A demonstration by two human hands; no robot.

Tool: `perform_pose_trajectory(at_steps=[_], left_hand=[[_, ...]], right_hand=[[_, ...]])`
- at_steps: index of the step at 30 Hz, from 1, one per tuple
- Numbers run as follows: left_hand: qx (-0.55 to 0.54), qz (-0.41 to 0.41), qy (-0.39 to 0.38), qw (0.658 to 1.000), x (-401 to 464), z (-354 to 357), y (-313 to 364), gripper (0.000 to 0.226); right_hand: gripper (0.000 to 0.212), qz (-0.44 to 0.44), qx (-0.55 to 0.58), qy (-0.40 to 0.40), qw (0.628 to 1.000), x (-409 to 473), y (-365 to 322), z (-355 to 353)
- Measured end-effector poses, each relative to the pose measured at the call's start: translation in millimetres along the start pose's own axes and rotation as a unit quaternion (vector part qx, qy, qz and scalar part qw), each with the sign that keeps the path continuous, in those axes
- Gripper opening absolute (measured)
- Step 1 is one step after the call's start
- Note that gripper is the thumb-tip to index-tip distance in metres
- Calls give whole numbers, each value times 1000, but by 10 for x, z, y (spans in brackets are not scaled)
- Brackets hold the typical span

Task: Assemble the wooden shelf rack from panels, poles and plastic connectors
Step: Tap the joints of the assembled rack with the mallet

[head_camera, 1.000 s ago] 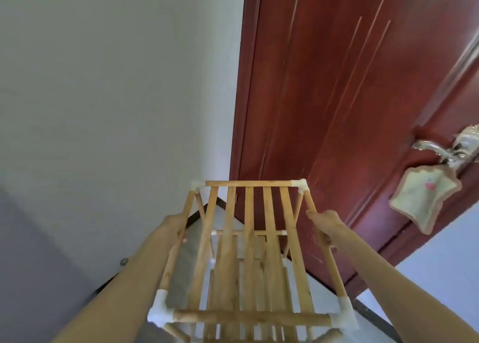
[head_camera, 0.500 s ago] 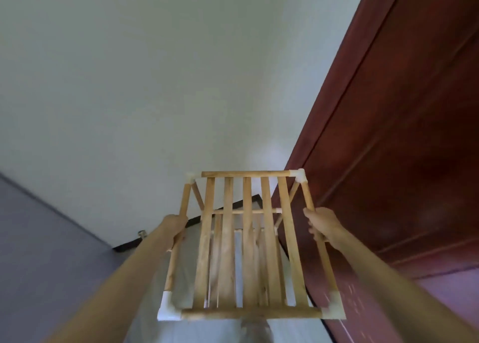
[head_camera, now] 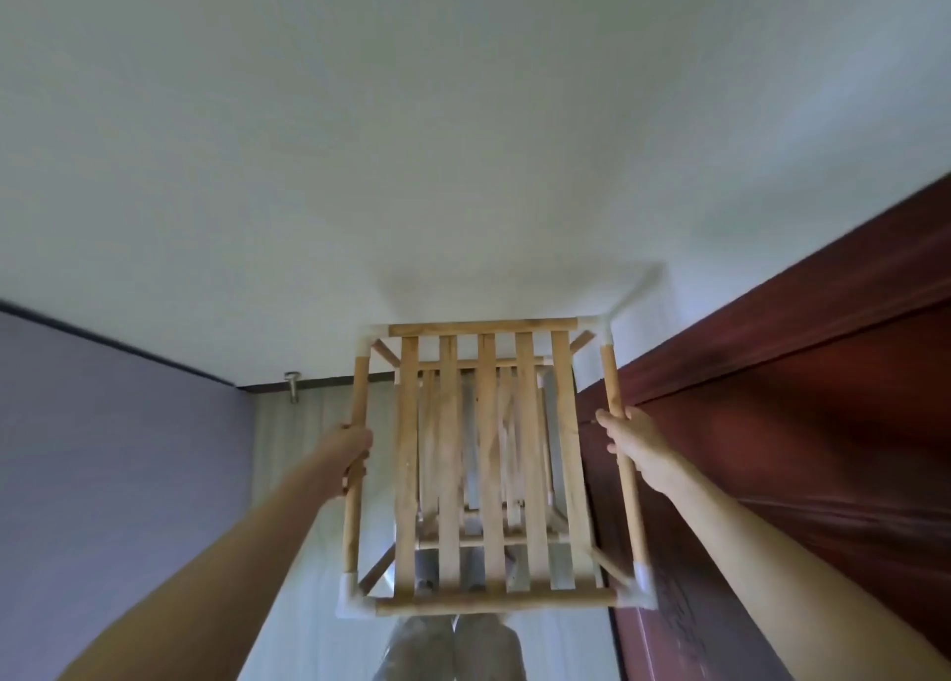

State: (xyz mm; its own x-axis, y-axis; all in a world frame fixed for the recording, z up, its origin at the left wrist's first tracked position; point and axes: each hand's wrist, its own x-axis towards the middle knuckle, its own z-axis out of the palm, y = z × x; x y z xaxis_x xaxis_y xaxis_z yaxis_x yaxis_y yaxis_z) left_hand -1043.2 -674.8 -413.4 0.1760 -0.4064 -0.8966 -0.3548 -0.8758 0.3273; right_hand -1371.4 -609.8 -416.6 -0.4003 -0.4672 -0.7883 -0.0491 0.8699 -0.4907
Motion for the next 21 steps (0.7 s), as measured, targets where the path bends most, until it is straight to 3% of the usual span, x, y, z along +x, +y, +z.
perform_pose_trajectory(at_steps=[5,17,19,21], left_hand=[[-15,-27,6,999,554,144,147,4],[-66,-34,2,997,1131,341,295,22],[-65,-26,-3,998,1143,336,330,21],[-52,-20,-12,998,1123,317,358,24]], right_hand=[[35,17,53,10,998,717,37,189],[47,24,118,-7,993,1425,-2,335],[43,37,105,-13,994,1462,-19,291],[25,47,102,-38,993,1438,-76,248]])
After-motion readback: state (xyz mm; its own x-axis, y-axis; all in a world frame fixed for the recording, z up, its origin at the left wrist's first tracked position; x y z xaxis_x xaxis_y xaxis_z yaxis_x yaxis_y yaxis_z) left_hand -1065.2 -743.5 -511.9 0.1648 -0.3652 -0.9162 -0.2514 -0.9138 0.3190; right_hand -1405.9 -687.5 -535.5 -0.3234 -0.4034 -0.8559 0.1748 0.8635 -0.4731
